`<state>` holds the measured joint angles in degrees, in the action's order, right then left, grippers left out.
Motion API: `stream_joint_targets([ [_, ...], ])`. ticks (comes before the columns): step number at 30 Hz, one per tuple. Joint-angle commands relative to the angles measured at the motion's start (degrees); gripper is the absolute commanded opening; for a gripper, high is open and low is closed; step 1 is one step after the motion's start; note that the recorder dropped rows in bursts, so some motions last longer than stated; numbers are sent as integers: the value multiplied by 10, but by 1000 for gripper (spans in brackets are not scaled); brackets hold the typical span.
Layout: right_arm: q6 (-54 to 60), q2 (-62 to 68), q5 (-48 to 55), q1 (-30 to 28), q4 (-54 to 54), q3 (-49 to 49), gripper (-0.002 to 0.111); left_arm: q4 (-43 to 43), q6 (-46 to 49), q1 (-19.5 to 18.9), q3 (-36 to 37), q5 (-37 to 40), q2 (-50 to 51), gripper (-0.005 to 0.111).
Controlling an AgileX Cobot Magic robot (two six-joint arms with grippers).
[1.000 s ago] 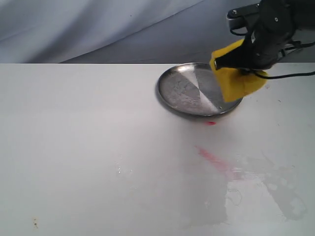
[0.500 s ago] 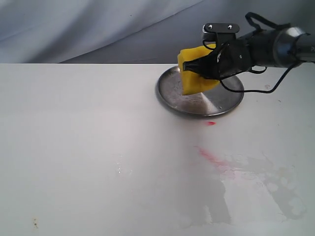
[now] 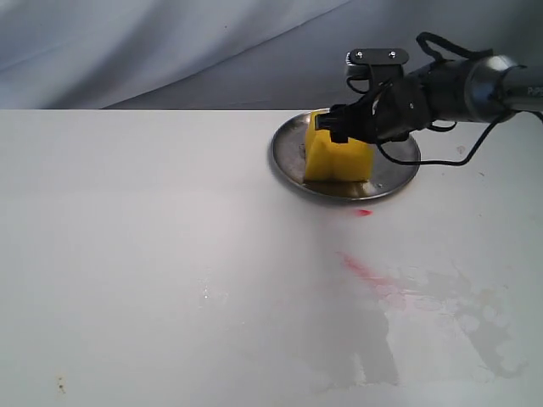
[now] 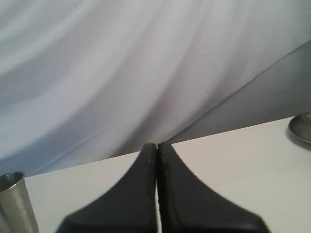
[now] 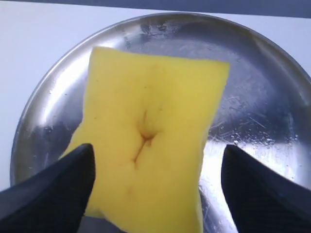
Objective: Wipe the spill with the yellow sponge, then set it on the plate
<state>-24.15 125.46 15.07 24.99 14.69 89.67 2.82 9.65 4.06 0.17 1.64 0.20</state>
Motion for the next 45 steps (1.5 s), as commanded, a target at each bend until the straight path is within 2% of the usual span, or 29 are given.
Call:
stream_joint_targets([
  [1,-4,-49,52,-4,0,4,67,-4,-5,-1,-2,-4,-2,0],
  [4,-12,-87,99,-4,-1,4,60,-4,-5,-1,-2,-4,-2,0],
  [10,10,-158,199,-2,11,-12,26,-4,-5,-1,-2,-4,-2,0],
  [14,12,-224,180,2,11,-94,9,-4,-5,-1,-2,-4,-2,0],
  [18,6,-308,115,9,11,-229,0,-4,-5,-1,-2,-4,-2,0],
  [25,-18,-462,23,13,-38,-455,0,-4,-5,-1,-2,-4,-2,0],
  [30,-27,-574,-35,13,-54,-577,0,-4,-5,-1,-2,-4,-2,0],
  [45,-32,-867,-54,13,-48,-710,0,-4,-5,-1,-2,-4,-2,0],
])
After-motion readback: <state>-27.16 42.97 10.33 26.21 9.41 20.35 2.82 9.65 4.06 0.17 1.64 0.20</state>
